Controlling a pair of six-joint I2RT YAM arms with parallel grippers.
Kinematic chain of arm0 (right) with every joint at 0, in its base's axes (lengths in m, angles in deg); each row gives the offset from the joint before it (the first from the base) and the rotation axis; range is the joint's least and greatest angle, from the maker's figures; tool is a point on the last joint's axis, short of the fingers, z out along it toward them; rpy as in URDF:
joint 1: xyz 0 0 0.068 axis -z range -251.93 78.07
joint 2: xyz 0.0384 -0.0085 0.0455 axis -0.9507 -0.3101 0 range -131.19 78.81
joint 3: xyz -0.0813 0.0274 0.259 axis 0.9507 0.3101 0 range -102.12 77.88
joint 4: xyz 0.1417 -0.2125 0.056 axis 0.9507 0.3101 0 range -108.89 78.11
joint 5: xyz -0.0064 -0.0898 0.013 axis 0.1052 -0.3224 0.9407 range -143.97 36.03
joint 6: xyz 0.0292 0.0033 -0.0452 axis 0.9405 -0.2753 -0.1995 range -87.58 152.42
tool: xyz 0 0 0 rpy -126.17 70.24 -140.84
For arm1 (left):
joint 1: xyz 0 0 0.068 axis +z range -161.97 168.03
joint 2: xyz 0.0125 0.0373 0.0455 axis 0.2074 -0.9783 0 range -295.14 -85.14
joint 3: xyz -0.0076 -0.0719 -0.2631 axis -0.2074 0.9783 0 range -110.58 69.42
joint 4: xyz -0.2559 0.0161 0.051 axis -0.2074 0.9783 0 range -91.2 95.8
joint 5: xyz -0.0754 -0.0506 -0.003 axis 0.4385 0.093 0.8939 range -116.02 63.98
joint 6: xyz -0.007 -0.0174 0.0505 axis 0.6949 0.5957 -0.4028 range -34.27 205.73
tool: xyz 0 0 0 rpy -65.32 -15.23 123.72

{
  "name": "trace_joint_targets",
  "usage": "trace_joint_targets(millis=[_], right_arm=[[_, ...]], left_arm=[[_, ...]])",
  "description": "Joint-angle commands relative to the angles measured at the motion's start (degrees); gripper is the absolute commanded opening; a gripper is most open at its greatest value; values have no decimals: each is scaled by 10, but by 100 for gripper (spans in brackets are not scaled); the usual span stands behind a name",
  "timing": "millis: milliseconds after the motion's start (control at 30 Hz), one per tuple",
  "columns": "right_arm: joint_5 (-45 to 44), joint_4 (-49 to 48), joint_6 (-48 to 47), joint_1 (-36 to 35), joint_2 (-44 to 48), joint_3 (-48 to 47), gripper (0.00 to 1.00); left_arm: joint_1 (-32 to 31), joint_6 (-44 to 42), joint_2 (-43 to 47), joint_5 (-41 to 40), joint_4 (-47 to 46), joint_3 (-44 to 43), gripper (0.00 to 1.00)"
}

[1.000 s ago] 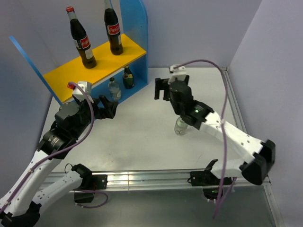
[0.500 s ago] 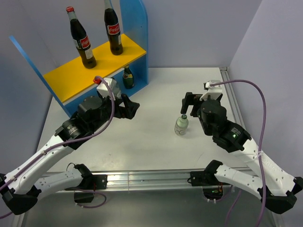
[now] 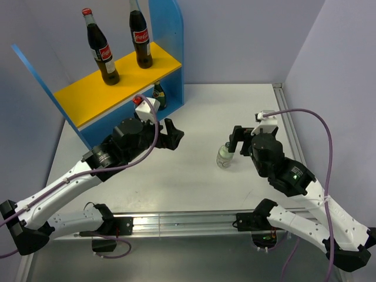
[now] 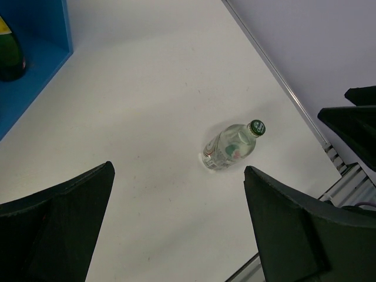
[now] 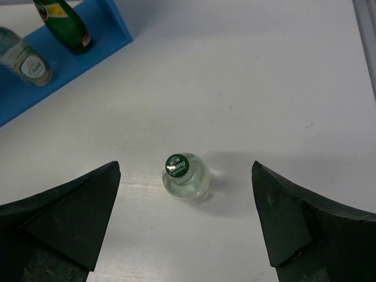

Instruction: Place and organize the beverage onto the shelf

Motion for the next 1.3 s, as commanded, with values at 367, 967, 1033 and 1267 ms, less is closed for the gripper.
trace_joint_targets(millis=[367,967,1033,1267], right_arm=[[33,-1,36,4,30,63,98],[-38,115,20,4,125,-35,100],[-33,123,22,4,132,-39,100],[-25,128,8,4,150,-42,100]], left_arm=[[-13,0,-26,2,-73,-14,100],[-127,-123,-311,27,-312,-75,100],[-131,-124,-333,13,-305,-94,100],[-137,-121,-373,20,-333,-89,100]])
